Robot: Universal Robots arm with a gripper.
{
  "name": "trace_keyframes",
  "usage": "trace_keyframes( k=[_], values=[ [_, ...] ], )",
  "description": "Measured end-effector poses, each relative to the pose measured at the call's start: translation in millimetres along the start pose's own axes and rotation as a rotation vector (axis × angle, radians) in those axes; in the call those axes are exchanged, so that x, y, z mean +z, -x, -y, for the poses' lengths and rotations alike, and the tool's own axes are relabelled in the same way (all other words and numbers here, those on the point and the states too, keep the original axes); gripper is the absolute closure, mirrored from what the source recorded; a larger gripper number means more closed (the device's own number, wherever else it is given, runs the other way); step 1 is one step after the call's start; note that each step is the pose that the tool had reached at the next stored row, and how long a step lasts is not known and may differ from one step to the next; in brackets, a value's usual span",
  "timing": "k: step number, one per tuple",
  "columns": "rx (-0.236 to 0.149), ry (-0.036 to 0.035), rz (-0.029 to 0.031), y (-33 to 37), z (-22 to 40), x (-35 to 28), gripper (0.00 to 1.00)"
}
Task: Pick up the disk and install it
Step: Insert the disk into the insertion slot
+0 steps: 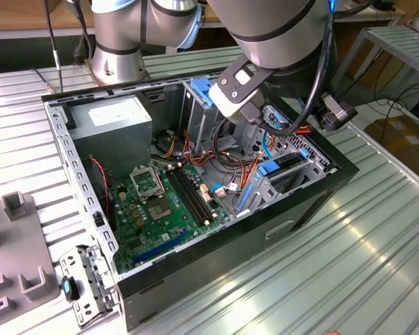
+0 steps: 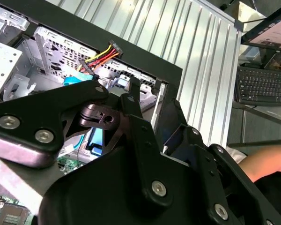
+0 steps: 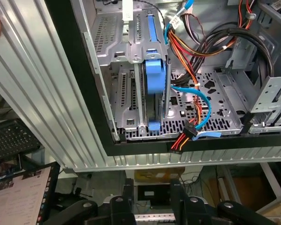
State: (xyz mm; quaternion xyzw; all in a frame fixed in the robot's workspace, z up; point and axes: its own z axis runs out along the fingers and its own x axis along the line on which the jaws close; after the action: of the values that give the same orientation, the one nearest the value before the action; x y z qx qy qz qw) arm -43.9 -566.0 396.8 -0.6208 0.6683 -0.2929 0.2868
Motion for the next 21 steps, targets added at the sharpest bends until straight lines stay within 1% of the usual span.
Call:
trace_keyframes(
  k=[2,3,4,5,6,7,8,9,10,11,12,13,14,15,16,17,18,20,21],
  values=[
    [0.001,0.0162,-0.0018,0.0,0.0,1.2,0.57],
    [0.000,0.0451,-0.0037,0.1,0.6,2.1,0.64],
    [-0.001,0.0662,-0.0048,0.1,1.2,2.8,0.71],
    [-0.001,0.0847,-0.0057,0.2,1.8,3.6,0.76],
    [-0.002,0.1118,-0.0070,0.3,2.8,4.8,0.82],
    [-0.002,0.1305,-0.0078,0.4,3.3,5.5,0.89],
    [-0.003,0.1483,-0.0088,0.4,3.8,6.1,0.89],
    [-0.003,0.1697,-0.0098,0.5,4.4,6.8,0.89],
    [-0.004,0.1973,-0.0113,0.5,5.3,7.7,0.89],
    [-0.005,0.2142,-0.0123,0.6,5.7,8.2,0.89],
    [-0.005,0.2337,-0.0133,0.6,6.4,8.9,0.89],
    [-0.006,0.2571,-0.0145,0.7,7.2,9.8,0.89],
    [-0.006,0.2713,-0.0152,0.8,7.6,10.3,0.89],
    [-0.007,0.3066,-0.0166,0.9,8.8,11.7,0.89],
    [-0.007,0.3258,-0.0173,0.9,9.6,12.6,0.89],
    [-0.008,0.3610,-0.0188,1.2,11.6,15.0,0.89],
    [-0.008,0.3700,-0.0193,1.3,13.4,17.0,0.89],
    [-0.008,0.3796,-0.0200,1.7,17.0,21.0,0.89],
    [-0.008,0.3828,-0.0199,1.8,18.7,23.0,0.89]
  ],
)
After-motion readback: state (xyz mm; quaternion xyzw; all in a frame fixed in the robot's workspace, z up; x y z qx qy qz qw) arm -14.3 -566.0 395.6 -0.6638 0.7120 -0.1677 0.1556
